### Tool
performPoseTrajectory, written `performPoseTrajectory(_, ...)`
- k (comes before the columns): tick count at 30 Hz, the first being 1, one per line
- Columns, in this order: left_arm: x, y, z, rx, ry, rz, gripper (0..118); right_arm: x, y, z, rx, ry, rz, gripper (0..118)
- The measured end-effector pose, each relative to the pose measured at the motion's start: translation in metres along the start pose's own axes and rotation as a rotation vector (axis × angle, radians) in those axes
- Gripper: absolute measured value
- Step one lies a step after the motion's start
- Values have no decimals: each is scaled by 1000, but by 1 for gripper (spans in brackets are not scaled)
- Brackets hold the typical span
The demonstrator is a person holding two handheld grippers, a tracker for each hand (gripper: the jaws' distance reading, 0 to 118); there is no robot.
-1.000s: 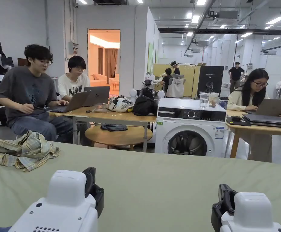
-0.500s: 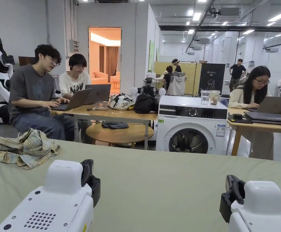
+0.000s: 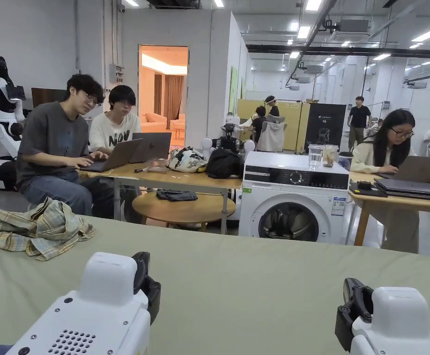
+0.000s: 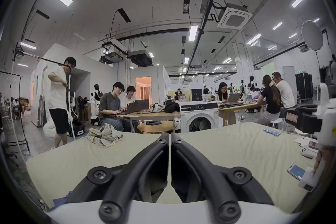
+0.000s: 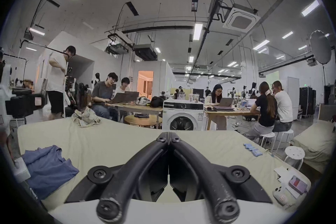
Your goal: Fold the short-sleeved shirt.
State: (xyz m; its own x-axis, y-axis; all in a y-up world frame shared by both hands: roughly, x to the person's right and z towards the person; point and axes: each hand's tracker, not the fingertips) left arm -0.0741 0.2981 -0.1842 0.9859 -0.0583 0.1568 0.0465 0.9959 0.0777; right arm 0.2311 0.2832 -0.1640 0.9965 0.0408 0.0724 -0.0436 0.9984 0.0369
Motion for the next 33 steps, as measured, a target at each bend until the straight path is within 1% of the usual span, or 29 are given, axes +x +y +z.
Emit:
performPoseTrajectory(6, -1, 1, 5, 10, 9, -12, 0, -11, -1, -1, -2, 6, 16, 0)
performPoseTrajectory(9, -10, 3, 11, 6, 18, -11, 0, -24, 0, -5, 0, 33, 6, 0)
performPoseTrajectory(15, -52, 2, 39, -10, 165, -16, 0, -75, -2, -20, -6, 167, -9, 0)
performPoseTrajectory(18, -73, 2, 52, -20, 215, -6, 0, -101, -6, -25, -6, 234, -42, 0)
performPoseTrajectory(21, -87, 2, 61, -24, 242, -27, 0, -124, -8, -30, -7, 256, -36, 0)
performPoseTrajectory(24, -99, 2, 64, -47, 285, -32, 0, -139, -8, -34, -21, 311, -62, 0)
performPoseTrajectory(29, -116, -6, 69, -83, 301, -33, 0, -154, -11, -38, -34, 343, -61, 0)
performPoseTrajectory(31, -126, -10, 69, -108, 291, -23, 0, -156, -13, -41, -44, 367, -79, 0)
performPoseTrajectory(32, -133, -15, 67, -141, 263, -8, 1, -156, -15, -42, -47, 383, -91, 0)
performPoseTrajectory(33, -140, -21, 63, -181, 230, 0, 8, -155, -18, -45, -55, 396, -94, 0)
